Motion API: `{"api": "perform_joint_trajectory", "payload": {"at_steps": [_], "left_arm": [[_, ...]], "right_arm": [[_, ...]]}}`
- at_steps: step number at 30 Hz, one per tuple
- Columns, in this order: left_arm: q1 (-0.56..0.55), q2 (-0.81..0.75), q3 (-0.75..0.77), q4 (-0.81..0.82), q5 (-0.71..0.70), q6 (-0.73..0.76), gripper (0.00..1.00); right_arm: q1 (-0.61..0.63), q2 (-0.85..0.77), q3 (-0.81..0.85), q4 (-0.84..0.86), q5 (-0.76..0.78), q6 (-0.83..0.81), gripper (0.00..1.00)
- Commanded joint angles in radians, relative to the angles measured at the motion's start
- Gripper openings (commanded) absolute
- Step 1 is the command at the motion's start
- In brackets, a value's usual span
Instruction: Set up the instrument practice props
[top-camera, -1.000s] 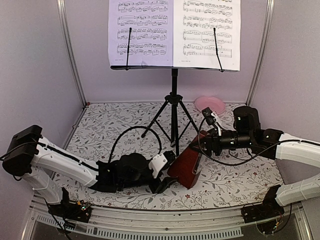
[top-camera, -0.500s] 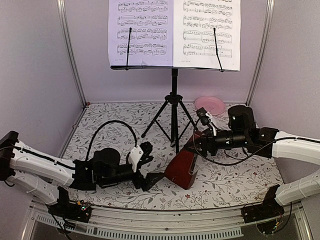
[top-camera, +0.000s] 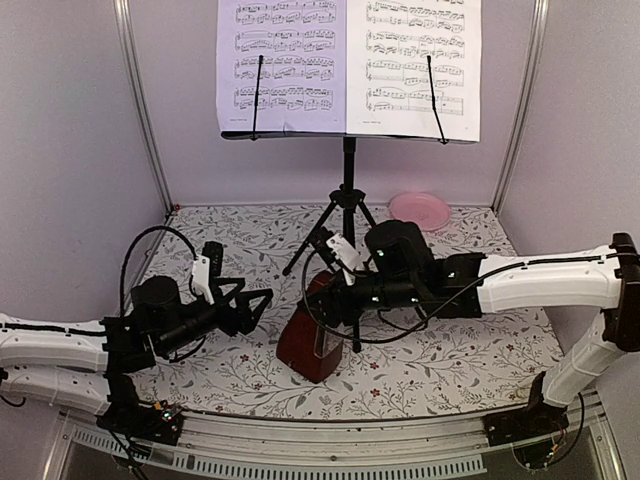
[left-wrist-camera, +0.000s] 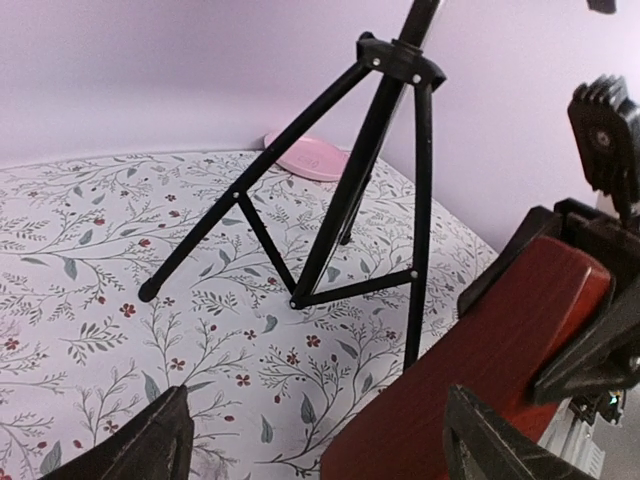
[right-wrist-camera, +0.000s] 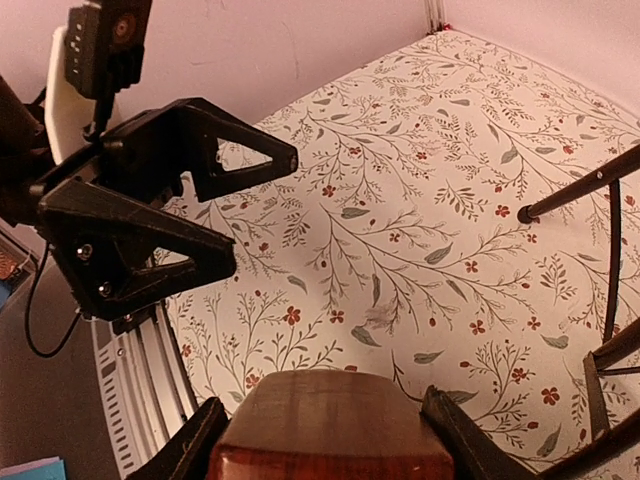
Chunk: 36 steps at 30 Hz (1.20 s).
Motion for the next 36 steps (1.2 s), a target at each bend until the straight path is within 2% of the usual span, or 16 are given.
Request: {"api": "perform_joint_trajectory", "payload": {"at_steps": [1,7,15,17,20,22,23,24,29,32,36], "left_arm": [[0.033,-0.033,-0.019,-0.058,-0.032,-0.057,0.87],[0.044,-0.066,-0.031,-0.155,-0.107,-0.117,0.84],[0.076,-0.085,-0.062,-0.192,-0.103,-0.197,0.82],[0.084,-0.082,-0.061,-0.208,-0.096,-0.210,0.82],[0.103,-0.082,-0.060,-0.229,-0.082,-0.230,0.82],[0.109,-0.083,-0.064,-0.229,-0.072,-0.236,0.82],[0.112,-0.082,-0.067,-0.224,-0.064,-0.237,0.82],[0.115,-0.080,-0.069,-0.223,-0.056,-0.239,0.82],[0.119,-0.073,-0.068,-0.244,-0.029,-0.249,0.82],[0.120,-0.058,-0.068,-0.261,-0.006,-0.251,0.77],[0.120,-0.022,-0.080,-0.267,0.023,-0.256,0.69]], "right_arm": [[0.027,0.114,0.139,0.116,0.181,0.011,0.22],[0.038,0.247,0.225,0.133,0.276,0.014,0.25],[0.058,0.410,0.363,0.101,0.335,0.014,0.38],[0.060,0.422,0.376,0.101,0.328,0.016,0.47],[0.061,0.416,0.375,0.100,0.310,0.026,0.76],[0.060,0.404,0.368,0.103,0.299,0.028,0.91],[0.060,0.397,0.366,0.105,0.288,0.024,0.97],[0.060,0.389,0.365,0.104,0.275,0.018,1.00],[0.059,0.293,0.286,0.113,0.204,-0.021,0.99],[0.046,0.214,0.195,0.115,0.172,-0.053,0.99],[0.007,0.121,0.064,0.108,0.122,-0.084,0.91]]}}
